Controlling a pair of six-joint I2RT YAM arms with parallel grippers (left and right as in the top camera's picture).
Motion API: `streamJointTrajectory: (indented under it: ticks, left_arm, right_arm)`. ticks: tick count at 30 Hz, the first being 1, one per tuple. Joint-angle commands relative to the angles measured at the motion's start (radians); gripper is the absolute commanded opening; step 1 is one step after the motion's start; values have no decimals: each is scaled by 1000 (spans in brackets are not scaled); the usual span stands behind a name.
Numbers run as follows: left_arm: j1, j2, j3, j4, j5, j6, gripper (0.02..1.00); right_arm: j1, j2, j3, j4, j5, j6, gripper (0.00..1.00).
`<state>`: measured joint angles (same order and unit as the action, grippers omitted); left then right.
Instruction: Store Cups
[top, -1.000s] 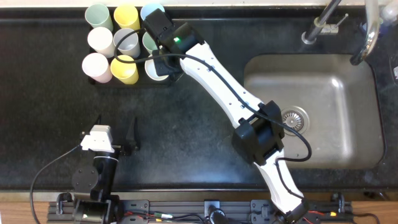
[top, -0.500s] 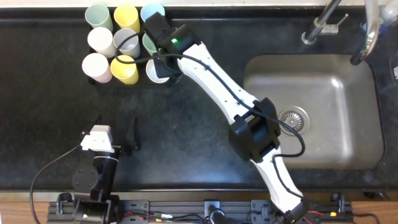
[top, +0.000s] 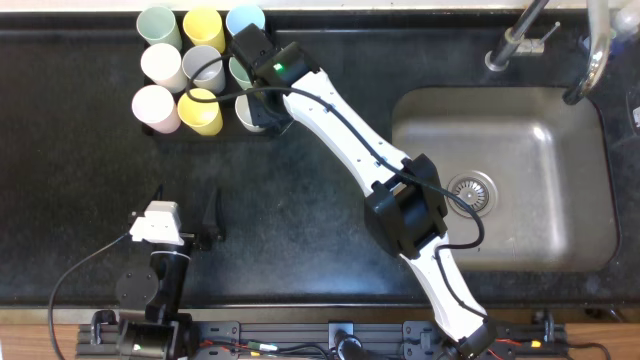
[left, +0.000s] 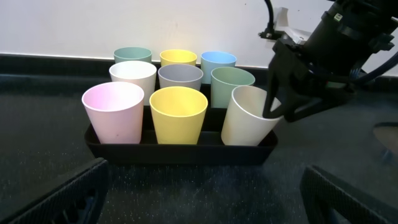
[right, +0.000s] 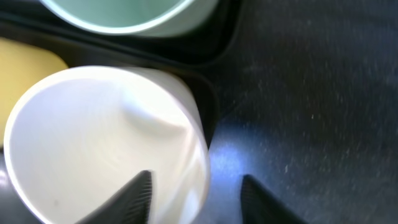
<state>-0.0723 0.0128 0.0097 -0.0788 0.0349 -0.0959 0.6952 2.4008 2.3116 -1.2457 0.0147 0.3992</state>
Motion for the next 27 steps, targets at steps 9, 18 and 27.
streamJointTrajectory:
  ticks: [9, 18, 27]
  left_arm:
    - [-8, -10, -2, -2, 16, 21, 1000]
    - [-8, -10, -2, -2, 16, 21, 1000]
    - [-8, -10, -2, -2, 16, 21, 1000]
  right_arm:
    - [-41, -403, 26, 50, 34, -129, 998]
    - [-331, -737, -8, -58, 38, -217, 998]
    - [-486, -1242, -599, 156, 37, -363, 996]
